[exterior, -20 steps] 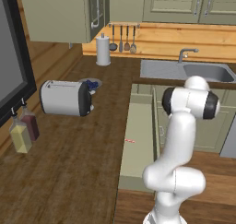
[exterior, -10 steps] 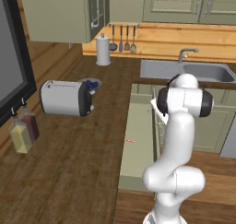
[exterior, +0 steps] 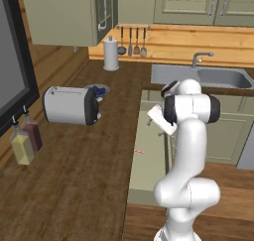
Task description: Take a straw from the drawer in front and place it inside the glass cup on the dining counter.
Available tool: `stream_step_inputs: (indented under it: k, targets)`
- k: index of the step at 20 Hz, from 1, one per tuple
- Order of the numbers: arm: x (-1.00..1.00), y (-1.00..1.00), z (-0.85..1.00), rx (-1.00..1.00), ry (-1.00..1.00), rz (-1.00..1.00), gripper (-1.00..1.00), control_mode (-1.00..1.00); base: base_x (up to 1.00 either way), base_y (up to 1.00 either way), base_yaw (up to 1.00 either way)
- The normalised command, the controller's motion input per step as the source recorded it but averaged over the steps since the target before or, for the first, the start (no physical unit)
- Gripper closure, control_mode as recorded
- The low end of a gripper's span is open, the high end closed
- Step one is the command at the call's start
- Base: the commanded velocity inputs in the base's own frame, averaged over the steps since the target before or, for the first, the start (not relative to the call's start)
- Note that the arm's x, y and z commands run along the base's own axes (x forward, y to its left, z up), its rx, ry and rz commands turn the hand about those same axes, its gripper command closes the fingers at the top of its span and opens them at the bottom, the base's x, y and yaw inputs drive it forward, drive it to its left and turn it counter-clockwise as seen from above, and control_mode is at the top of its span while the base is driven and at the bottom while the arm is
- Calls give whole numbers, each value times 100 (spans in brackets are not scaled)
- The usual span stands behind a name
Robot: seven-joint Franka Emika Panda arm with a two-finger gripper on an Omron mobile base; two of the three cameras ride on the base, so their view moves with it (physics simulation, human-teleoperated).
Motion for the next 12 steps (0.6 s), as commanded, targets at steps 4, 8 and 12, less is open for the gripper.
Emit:
stream_step_inputs:
  k: [4, 8, 12]
  targets:
    - [7, 16, -57, -14, 18, 0, -100, -100, 0, 0, 0]
    - [1, 5, -56, -11, 13, 0, -100, -100, 0, 0, 0]
    - [-3, -3, -58, -7, 6, 0, -100, -100, 0, 0, 0]
